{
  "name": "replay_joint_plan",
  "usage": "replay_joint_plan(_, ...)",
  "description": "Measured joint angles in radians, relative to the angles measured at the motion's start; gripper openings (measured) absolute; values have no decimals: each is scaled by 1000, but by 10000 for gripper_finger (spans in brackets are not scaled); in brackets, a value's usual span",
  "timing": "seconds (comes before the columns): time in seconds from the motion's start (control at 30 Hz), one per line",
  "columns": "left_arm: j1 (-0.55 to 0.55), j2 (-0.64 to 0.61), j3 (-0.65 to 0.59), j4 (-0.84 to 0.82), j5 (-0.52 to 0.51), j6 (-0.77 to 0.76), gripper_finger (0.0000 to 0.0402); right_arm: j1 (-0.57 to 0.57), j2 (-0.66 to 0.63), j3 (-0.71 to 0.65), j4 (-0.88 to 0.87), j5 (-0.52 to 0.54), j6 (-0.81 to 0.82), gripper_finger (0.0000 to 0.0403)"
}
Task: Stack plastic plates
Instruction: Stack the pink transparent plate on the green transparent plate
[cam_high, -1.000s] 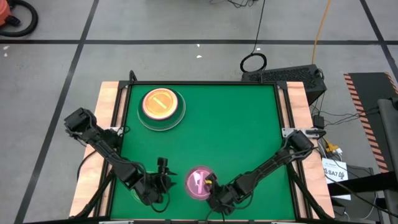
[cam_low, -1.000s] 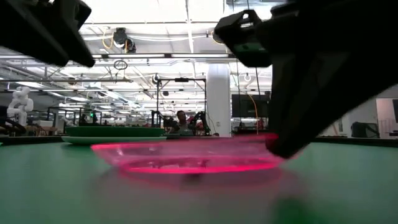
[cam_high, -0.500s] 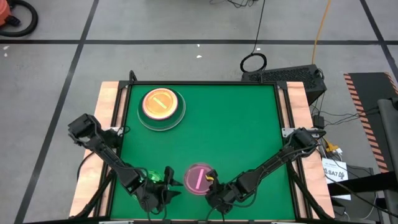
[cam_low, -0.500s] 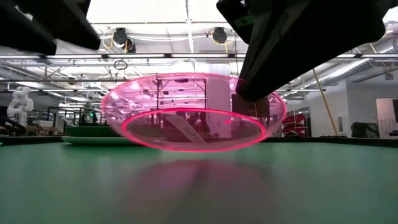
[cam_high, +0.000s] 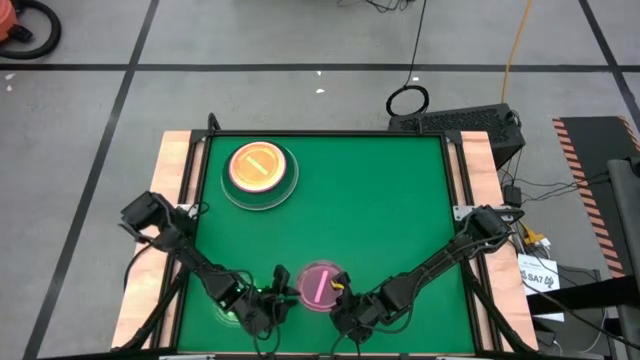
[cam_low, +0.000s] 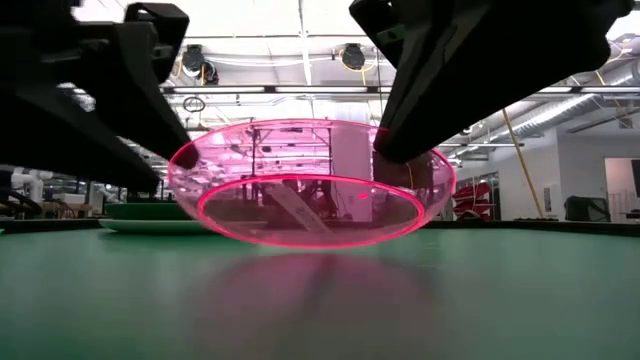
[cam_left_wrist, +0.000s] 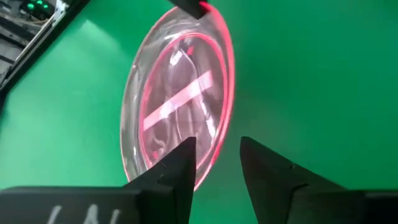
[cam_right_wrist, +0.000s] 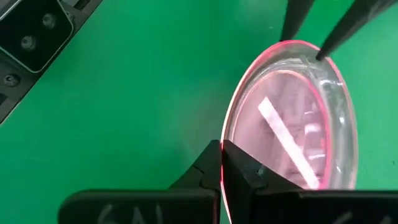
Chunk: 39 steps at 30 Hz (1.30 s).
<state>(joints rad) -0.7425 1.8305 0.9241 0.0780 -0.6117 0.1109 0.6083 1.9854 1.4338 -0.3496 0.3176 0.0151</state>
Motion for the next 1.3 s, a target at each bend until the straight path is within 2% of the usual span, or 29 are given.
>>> replay_joint_plan(0.4,20,19,0,-12,16,31,78,-2,0,0,0,-4,0,0)
replay_joint_plan(0.67,21,35,0,0,32,55,24,-5,0,0,1,-4,24,15)
replay_joint_plan(0.83,21,35,0,0,35,72,6,-6,-2,0,-1,-3,68,51)
replay_joint_plan(1.1,20,35,3,0,59,106,6,-5,-71,0,-17,6,157,142)
replay_joint_plan(1.3,21,35,3,-6,53,137,6,19,-147,0,-163,162,244,194)
